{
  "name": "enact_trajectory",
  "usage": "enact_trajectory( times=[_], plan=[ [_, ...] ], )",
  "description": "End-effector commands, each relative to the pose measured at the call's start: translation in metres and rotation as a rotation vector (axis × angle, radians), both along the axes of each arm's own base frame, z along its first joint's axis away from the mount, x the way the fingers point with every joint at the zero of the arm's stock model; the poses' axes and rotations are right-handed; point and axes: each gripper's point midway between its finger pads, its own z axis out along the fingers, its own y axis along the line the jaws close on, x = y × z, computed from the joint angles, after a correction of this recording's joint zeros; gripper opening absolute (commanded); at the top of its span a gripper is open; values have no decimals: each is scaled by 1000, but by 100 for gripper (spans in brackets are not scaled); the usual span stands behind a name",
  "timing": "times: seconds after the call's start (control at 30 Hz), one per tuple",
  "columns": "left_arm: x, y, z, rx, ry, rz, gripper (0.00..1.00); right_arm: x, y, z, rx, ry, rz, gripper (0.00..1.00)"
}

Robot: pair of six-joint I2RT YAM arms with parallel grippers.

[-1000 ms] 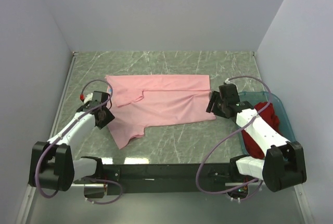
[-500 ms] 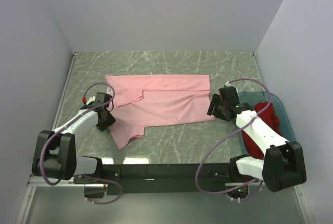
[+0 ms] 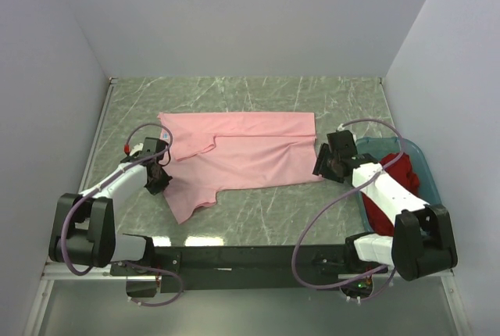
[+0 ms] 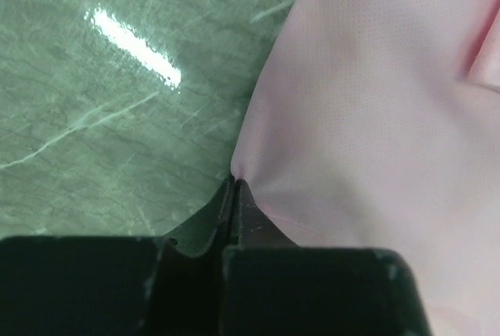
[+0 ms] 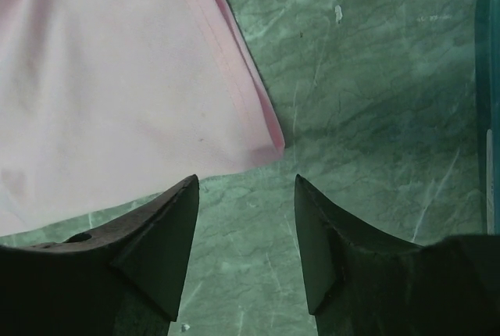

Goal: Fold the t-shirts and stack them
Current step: Fold the tshirt

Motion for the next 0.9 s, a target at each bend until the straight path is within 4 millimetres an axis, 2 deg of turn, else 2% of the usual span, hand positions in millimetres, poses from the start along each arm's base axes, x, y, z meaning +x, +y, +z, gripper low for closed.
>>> enact_trajectory(
  times=[0.0,0.57,0.87],
  plan=[
    [-13,-4,0,-29,36,-4,1,0,-6,-5,-18,24,-38,59],
    [-13,-5,7,-29,33,-7,1,-6,-16,-38,-26,122,-123,56],
    [-16,-7,5,-45,50,-3,1,-7,-21,-43,-14,145,-143,54]
  ],
)
